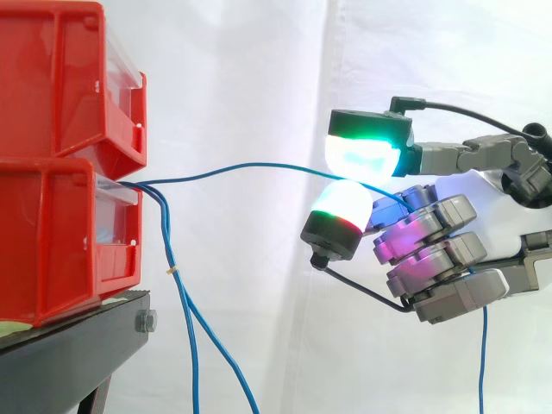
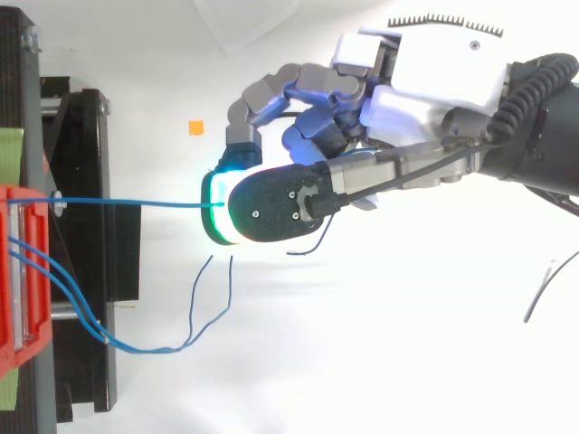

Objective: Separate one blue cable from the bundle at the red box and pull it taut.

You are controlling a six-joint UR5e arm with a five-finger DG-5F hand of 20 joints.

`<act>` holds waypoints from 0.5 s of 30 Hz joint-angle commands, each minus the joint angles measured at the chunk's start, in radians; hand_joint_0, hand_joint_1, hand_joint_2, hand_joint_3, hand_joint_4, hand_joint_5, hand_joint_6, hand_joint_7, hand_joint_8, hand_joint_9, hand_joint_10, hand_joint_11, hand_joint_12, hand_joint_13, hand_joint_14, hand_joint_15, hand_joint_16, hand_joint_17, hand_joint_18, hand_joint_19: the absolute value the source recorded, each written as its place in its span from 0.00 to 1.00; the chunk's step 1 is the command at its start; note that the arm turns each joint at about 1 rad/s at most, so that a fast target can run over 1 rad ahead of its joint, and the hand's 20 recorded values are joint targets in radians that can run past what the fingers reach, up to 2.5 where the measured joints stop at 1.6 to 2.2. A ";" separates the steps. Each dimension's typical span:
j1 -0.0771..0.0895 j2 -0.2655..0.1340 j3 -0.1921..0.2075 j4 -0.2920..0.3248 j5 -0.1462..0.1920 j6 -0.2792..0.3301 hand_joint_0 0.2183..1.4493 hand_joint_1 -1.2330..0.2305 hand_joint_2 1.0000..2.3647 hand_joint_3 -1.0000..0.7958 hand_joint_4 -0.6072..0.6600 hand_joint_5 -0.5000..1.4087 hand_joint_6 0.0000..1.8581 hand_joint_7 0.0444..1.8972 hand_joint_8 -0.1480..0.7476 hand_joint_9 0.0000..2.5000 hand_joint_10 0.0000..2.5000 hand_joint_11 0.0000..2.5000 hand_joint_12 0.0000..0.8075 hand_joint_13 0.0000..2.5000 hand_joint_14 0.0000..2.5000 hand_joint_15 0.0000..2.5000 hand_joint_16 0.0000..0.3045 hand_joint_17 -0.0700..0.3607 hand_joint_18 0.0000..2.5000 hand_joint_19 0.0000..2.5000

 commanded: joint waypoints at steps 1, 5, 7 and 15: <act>0.000 0.000 0.000 0.000 0.000 0.000 0.40 0.35 0.02 0.53 0.57 0.13 0.50 0.50 0.50 0.30 0.86 0.54 0.45 0.27 0.99 0.56 0.10 0.32 0.49 0.82; 0.000 0.000 0.000 -0.001 0.000 0.000 0.40 0.35 0.02 0.53 0.57 0.13 0.50 0.50 0.50 0.31 0.86 0.53 0.45 0.27 0.99 0.57 0.10 0.32 0.49 0.82; 0.000 0.001 0.000 0.000 0.000 0.000 0.40 0.35 0.02 0.52 0.57 0.13 0.50 0.50 0.50 0.31 0.86 0.54 0.45 0.27 0.99 0.57 0.10 0.32 0.49 0.82; 0.000 0.000 -0.001 0.000 0.000 0.000 0.40 0.35 0.02 0.53 0.57 0.13 0.50 0.50 0.50 0.31 0.86 0.54 0.45 0.27 0.99 0.57 0.10 0.32 0.49 0.82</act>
